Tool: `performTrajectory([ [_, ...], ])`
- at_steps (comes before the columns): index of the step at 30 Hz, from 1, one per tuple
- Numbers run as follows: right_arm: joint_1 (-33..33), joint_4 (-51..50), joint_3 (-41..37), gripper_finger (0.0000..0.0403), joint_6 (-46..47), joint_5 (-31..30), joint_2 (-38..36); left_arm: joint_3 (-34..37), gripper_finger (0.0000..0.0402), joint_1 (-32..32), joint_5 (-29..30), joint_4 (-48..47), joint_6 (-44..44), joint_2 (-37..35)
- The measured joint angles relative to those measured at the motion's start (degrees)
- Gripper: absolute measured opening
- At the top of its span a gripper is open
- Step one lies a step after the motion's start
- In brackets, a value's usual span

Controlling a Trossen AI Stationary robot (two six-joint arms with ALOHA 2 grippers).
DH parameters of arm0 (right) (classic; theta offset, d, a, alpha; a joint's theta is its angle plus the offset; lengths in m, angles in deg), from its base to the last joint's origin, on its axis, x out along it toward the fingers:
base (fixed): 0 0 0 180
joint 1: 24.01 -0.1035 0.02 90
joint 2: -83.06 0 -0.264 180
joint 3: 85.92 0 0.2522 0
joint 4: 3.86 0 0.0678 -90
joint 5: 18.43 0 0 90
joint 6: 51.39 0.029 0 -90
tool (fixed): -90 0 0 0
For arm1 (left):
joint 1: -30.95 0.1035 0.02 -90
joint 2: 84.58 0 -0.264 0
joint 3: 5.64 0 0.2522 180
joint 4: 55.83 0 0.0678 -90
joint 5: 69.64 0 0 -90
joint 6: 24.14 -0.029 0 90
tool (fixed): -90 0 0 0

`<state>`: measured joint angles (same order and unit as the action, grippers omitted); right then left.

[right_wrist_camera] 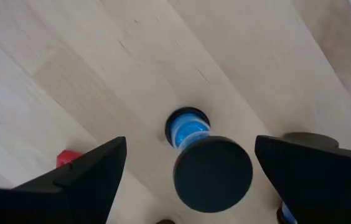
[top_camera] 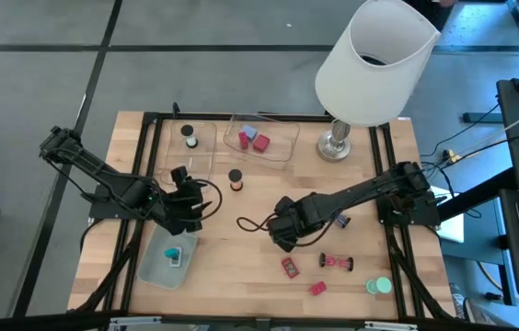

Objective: Pick & Place Office items
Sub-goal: Move the blue hourglass from the center to the top side of the table

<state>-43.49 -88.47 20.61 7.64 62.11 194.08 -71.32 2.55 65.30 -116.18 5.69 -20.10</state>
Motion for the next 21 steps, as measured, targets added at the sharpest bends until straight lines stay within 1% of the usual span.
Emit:
performTrajectory([
  [7, 0.0, -1.9, 0.0, 0.0359, -1.0, 0.3, -0.1, 0.0, 0.0242, 0.0, 0.0, 0.0, -0.1, 0.0],
  [11, 0.0, -2.1, -2.1, 0.0359, -0.5, 1.1, -0.2, 0.0, 0.0242, 0.0, -0.1, 0.0, -0.1, 0.0],
  [16, 0.0, 0.2, -4.9, 0.0359, 0.0, 2.6, -0.2, 0.0, 0.0242, 0.0, -0.1, 0.0, 0.0, 0.0],
  [21, 0.0, 0.5, -5.1, 0.0353, -0.6, 2.7, -0.2, 0.0, 0.0242, 0.0, -0.1, 0.0, -0.1, 0.0],
])
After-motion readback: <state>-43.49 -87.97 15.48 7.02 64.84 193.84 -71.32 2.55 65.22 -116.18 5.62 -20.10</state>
